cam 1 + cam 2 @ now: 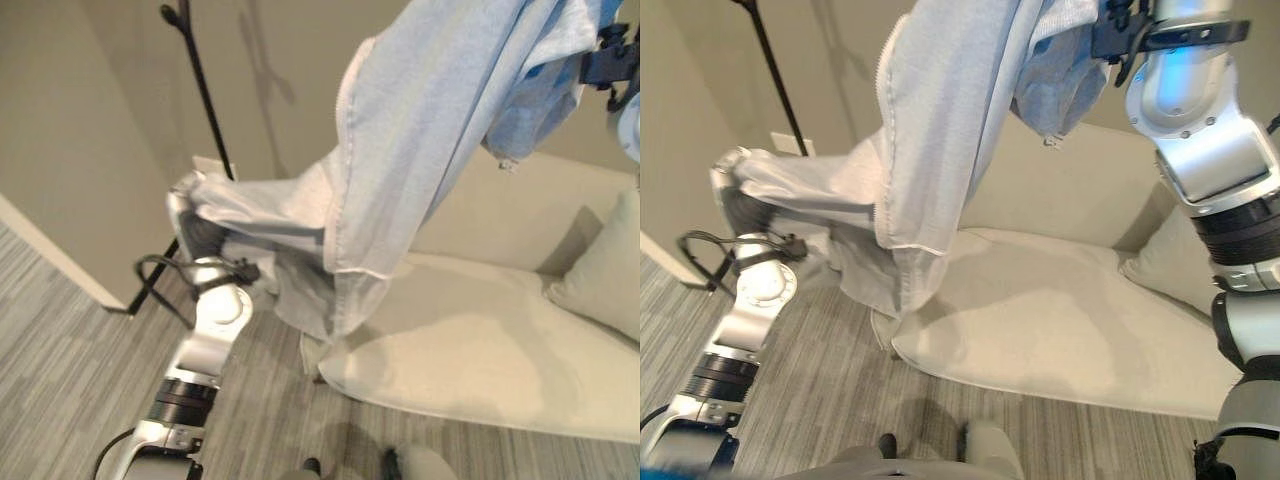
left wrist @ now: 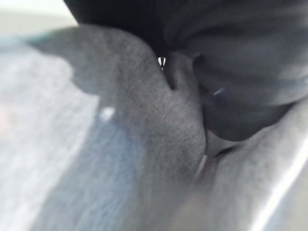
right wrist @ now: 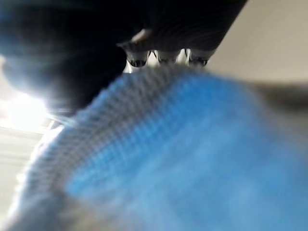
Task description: Hang the clothes on the sofa on the clothes rack.
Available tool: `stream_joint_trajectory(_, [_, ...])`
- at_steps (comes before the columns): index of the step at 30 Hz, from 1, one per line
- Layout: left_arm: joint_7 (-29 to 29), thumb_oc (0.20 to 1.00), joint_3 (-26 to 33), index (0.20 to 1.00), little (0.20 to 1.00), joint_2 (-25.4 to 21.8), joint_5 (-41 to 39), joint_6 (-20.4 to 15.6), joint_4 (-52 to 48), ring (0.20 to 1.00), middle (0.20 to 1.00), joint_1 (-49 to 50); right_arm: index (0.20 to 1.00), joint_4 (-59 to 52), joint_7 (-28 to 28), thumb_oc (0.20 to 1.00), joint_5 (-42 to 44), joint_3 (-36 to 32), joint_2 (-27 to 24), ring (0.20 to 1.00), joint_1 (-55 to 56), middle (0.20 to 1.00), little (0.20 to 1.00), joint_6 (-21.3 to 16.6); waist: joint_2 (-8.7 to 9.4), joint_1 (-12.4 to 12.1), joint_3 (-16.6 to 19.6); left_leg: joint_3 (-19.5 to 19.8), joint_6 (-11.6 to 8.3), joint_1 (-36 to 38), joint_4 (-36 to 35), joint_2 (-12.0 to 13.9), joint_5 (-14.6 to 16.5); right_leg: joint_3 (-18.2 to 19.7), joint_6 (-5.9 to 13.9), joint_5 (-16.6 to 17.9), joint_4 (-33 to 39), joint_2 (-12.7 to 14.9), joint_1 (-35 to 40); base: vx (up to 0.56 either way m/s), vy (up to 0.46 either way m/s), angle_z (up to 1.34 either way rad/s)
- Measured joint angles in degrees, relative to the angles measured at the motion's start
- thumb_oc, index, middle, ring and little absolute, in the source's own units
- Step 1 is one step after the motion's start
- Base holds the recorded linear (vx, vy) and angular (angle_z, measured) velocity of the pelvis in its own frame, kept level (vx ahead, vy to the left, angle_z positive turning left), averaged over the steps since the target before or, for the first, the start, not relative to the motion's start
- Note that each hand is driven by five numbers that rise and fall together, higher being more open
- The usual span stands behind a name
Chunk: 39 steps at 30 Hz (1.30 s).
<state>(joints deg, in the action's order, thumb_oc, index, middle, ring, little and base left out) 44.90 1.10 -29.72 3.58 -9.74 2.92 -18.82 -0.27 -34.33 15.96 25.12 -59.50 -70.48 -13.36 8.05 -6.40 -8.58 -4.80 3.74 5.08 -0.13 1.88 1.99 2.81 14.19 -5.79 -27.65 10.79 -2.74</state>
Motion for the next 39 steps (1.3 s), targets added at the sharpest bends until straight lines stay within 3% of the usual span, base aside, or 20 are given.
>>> stream_joint_trajectory(2, [1.61,0.200,2.22,0.200,0.200,-1.43,0.11,0.68,0.34,0.200,0.200,0.12,0.200,0.32,0.32,0.200,-0.37,0.09,0.68,0.200,-0.09,0.200,0.200,0.06,1.38,-2.07,0.48,-1.45,-0.45,-1.15,3.83,1.12,0.33,-0.18,-2.22,1.44,6.06,-1.25,4.03,-0.14,-0.072,-0.46])
stream_joint_trajectory(3, [2.23,0.200,2.74,0.200,0.200,-2.31,1.21,0.96,0.22,0.200,0.200,-0.01,0.200,1.05,0.30,0.200,-0.36,0.05,1.33,0.200,0.08,0.200,0.200,0.11,3.05,-1.72,1.61,-0.78,-2.75,-7.16,9.84,0.83,3.21,1.03,-3.37,2.25,8.05,-1.29,4.05,-0.19,-0.078,-0.20])
stream_joint_trajectory(4, [2.24,0.200,2.55,0.200,0.200,-2.40,2.24,0.96,0.05,0.200,0.200,-0.12,0.200,1.52,0.20,0.200,-0.39,-0.16,1.30,0.200,0.32,0.200,0.200,0.19,4.22,-1.83,3.46,0.47,-3.22,-7.96,4.44,-1.40,3.10,1.31,-3.26,1.79,10.16,-0.71,3.52,-0.28,-0.093,-0.28])
stream_joint_trajectory(6, [2.75,0.200,4.03,0.200,0.200,-4.32,4.19,1.06,-0.95,0.200,0.200,0.59,0.200,0.89,-0.09,0.200,-0.61,-2.04,2.71,0.200,1.33,0.200,0.200,0.13,2.06,-4.05,5.40,-2.38,-1.93,-7.40,-1.08,-0.05,-6.10,2.64,-1.18,-0.69,13.77,-4.28,5.21,-0.15,-0.052,-0.75])
stream_joint_trajectory(7, [3.01,0.200,5.18,0.200,0.200,-5.84,4.89,1.18,-0.93,0.200,0.200,0.92,0.200,0.13,-0.23,0.200,-1.09,-2.13,3.76,0.200,2.48,0.200,0.200,0.06,3.71,-3.34,6.08,-2.40,-1.93,-7.67,-0.36,-0.51,-5.95,2.66,-1.09,-2.50,13.64,-3.57,5.25,-0.24,-0.074,-0.52])
stream_joint_trajectory(10, [3.72,0.200,6.25,0.200,0.200,-5.97,6.38,1.64,-1.37,0.200,0.200,1.31,0.200,-1.38,0.41,0.200,-2.95,-3.87,7.52,0.200,4.83,0.200,0.200,0.02,5.00,-3.48,6.78,-2.68,-2.97,-8.27,0.52,-0.09,-5.71,1.88,-1.69,-5.24,15.72,-4.28,5.96,-0.30,-0.087,-0.04])
stream_joint_trajectory(13, [3.50,0.200,6.37,0.200,0.200,-5.56,6.53,1.52,-4.63,0.200,0.200,2.23,0.200,-6.00,0.34,0.200,-5.95,-6.89,9.13,0.200,11.58,0.200,0.200,0.00,5.54,-4.87,6.93,-1.50,-5.11,-11.15,1.92,1.44,-6.85,1.71,-6.23,-5.83,20.01,-6.63,6.54,-0.39,-0.123,0.11])
stream_joint_trajectory(15, [3.09,0.200,5.95,0.200,0.200,-5.53,6.57,1.61,-4.53,0.200,0.200,2.55,0.200,-6.13,0.74,0.200,-7.13,-6.82,9.20,0.200,13.28,0.200,0.200,-0.02,3.60,-5.42,5.40,0.01,-6.56,-11.84,2.58,3.46,-7.64,0.80,-7.86,-4.73,20.56,-9.21,6.65,-0.36,-0.119,0.29])
stream_joint_trajectory(17, [1.46,0.200,4.58,0.200,0.200,-4.07,6.70,1.54,-6.13,0.200,0.200,4.27,0.200,-11.08,0.74,0.200,-7.41,-8.41,9.35,0.200,19.55,0.200,0.200,-0.30,2.36,-6.32,3.72,3.69,-10.33,-13.93,2.40,7.39,-8.84,-0.66,-10.29,-4.65,17.21,-13.84,3.60,-0.37,-0.075,0.25])
stream_joint_trajectory(19, [0.80,0.200,3.14,0.200,0.200,-2.51,6.69,1.57,-6.23,0.200,0.200,5.13,0.200,-13.28,0.79,0.200,-8.73,-9.55,10.30,0.200,22.84,0.200,0.200,-1.29,2.56,-6.51,2.47,6.51,-11.27,-14.43,1.85,7.69,-9.21,-1.65,-11.85,-5.04,15.42,-14.53,2.31,-0.05,0.000,0.20])
stream_joint_trajectory(22, [-0.80,0.200,0.87,0.200,0.200,-1.93,6.71,1.66,-6.23,0.200,0.200,6.11,0.200,-13.17,1.14,0.200,-9.33,-9.73,10.33,0.200,23.67,0.200,0.200,-1.11,2.89,-6.16,0.98,8.63,-15.22,-15.44,2.23,7.67,-6.15,-2.35,-12.85,-4.81,15.44,-14.87,1.69,-0.32,0.059,0.20])
stream_joint_trajectory(23, [-1.22,0.200,0.05,0.200,0.200,-1.22,6.71,1.56,-6.14,0.200,0.200,6.26,0.200,-12.64,1.11,0.200,-9.21,-9.77,10.26,0.200,24.07,0.200,0.200,-1.21,2.44,-5.88,0.75,8.24,-15.19,-15.65,1.81,7.77,-5.19,-2.86,-15.32,-2.61,15.34,-14.80,1.46,-0.05,0.130,0.40])
stream_joint_trajectory(24, [-3.21,0.200,-2.17,0.200,0.200,-1.45,6.73,1.41,-5.88,0.200,0.200,6.30,0.200,-14.06,1.20,0.200,-9.09,-11.83,9.81,0.200,28.76,0.200,0.200,-2.08,5.00,-4.25,0.59,5.06,-11.30,-17.07,5.18,6.89,-3.70,-5.80,-14.91,-1.68,17.87,-11.35,2.97,-0.01,0.134,0.52])
stream_joint_trajectory(25, [-4.84,0.200,-3.96,0.200,0.200,-0.84,6.72,1.40,-5.51,0.200,0.200,6.44,0.200,-14.02,1.56,0.200,-9.00,-13.22,9.80,0.200,31.19,0.200,0.200,-1.95,5.79,-3.35,0.68,5.03,-9.12,-17.47,8.74,6.74,-2.84,-6.22,-14.38,-1.25,17.92,-9.86,3.13,-0.02,0.127,0.60])
stream_joint_trajectory(28, [-7.82,0.200,-6.28,0.200,0.200,2.41,6.72,1.40,-5.43,0.200,0.200,7.74,0.200,-14.04,2.07,0.200,-8.06,-15.95,9.01,0.200,34.59,0.200,0.200,-1.75,5.48,-0.22,1.09,4.80,-8.72,-15.43,12.39,9.29,-2.55,-6.86,-11.33,-1.03,19.17,-7.72,4.50,0.03,0.178,0.37])
stream_joint_trajectory(29, [-9.39,0.200,-7.79,0.200,0.200,5.33,6.73,1.14,-5.31,0.200,0.200,7.88,0.200,-14.03,2.32,0.200,-8.04,-18.13,5.69,0.200,35.81,0.200,0.200,-2.00,1.64,1.46,1.40,3.85,-11.49,-12.08,7.17,12.76,-2.96,-7.64,-9.44,-1.53,17.95,-7.32,5.13,0.08,0.300,0.41])
stream_joint_trajectory(30, [-10.04,0.200,-8.22,0.200,0.200,5.63,6.71,1.09,-4.94,0.200,0.200,8.31,0.200,-14.15,2.13,0.200,-7.90,-18.73,6.05,0.200,37.73,0.200,0.200,-2.13,2.68,1.63,1.75,1.36,-9.12,-11.29,6.22,11.61,-3.04,-6.88,-9.49,-1.46,17.34,-5.87,4.93,0.08,0.368,0.34])
stream_joint_trajectory(33, [-11.83,0.200,-9.92,0.200,0.200,5.54,6.58,1.05,-5.23,0.200,0.200,8.98,0.200,-13.77,2.39,0.200,-7.78,-20.35,7.02,0.200,42.97,0.200,0.200,-1.95,5.81,3.10,3.99,-0.79,-7.64,-11.20,4.20,7.79,-4.13,-7.06,-7.81,-0.51,22.21,-2.07,7.19,0.07,0.338,0.45])
stream_joint_trajectory(36, [-12.73,0.200,-11.68,0.200,0.200,4.86,6.04,0.98,-4.18,0.200,0.200,9.07,0.200,-12.38,2.21,0.200,-7.91,-22.87,9.31,0.200,49.11,0.200,0.200,-1.53,7.38,5.34,4.83,-6.32,-6.69,-13.49,4.47,8.87,-4.57,-7.89,-5.59,1.31,23.28,-0.35,8.15,0.07,0.351,0.75])
stream_joint_trajectory(39, [-12.64,0.200,-13.93,0.200,0.200,4.80,5.43,0.69,-1.42,0.200,0.200,8.38,0.200,-10.20,0.96,0.200,-8.24,-25.33,11.73,0.200,52.32,0.200,0.200,-1.02,6.81,5.48,4.37,-4.97,-7.99,-18.95,9.66,8.91,-3.49,-7.68,-5.33,0.96,23.84,0.60,7.47,0.12,0.383,0.63])
